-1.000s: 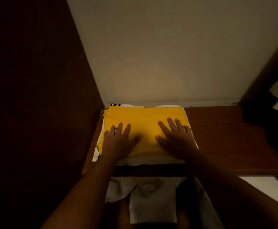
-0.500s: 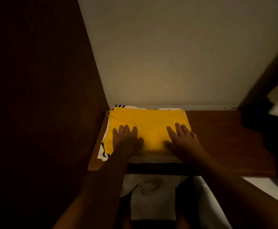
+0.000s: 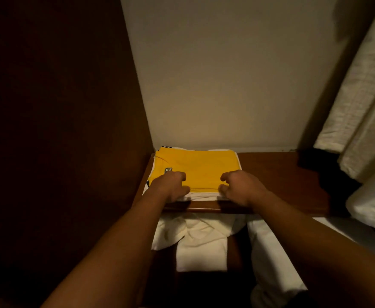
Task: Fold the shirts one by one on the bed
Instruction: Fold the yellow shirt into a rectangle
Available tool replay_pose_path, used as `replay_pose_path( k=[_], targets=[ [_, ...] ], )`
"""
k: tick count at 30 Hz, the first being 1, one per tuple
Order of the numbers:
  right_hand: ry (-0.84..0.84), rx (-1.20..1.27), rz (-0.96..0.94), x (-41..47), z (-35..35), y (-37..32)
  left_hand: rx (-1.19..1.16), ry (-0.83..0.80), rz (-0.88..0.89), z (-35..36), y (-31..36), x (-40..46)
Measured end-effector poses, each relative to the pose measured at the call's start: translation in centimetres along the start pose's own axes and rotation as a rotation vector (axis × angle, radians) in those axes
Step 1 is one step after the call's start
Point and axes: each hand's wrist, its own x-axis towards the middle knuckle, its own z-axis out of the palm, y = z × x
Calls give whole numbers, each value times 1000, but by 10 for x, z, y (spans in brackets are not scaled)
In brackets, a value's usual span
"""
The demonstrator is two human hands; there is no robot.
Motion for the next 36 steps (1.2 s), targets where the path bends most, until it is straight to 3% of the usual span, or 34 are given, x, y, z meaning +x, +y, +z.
replay_pose_path(
  k=[7, 19, 26, 36],
  targets=[
    [-29, 85, 9, -30, -51, -27, -66, 5, 26, -55, 29, -54],
    [-185, 43, 58, -109, -290, -109, -24, -99, 39, -278, 102, -170],
    [-180, 49, 73, -169, -408, -180, -54, -93, 74, -393, 128, -257],
    [-241, 12, -44, -249, -455, -247, -224, -73, -40, -431, 126, -381]
  ],
)
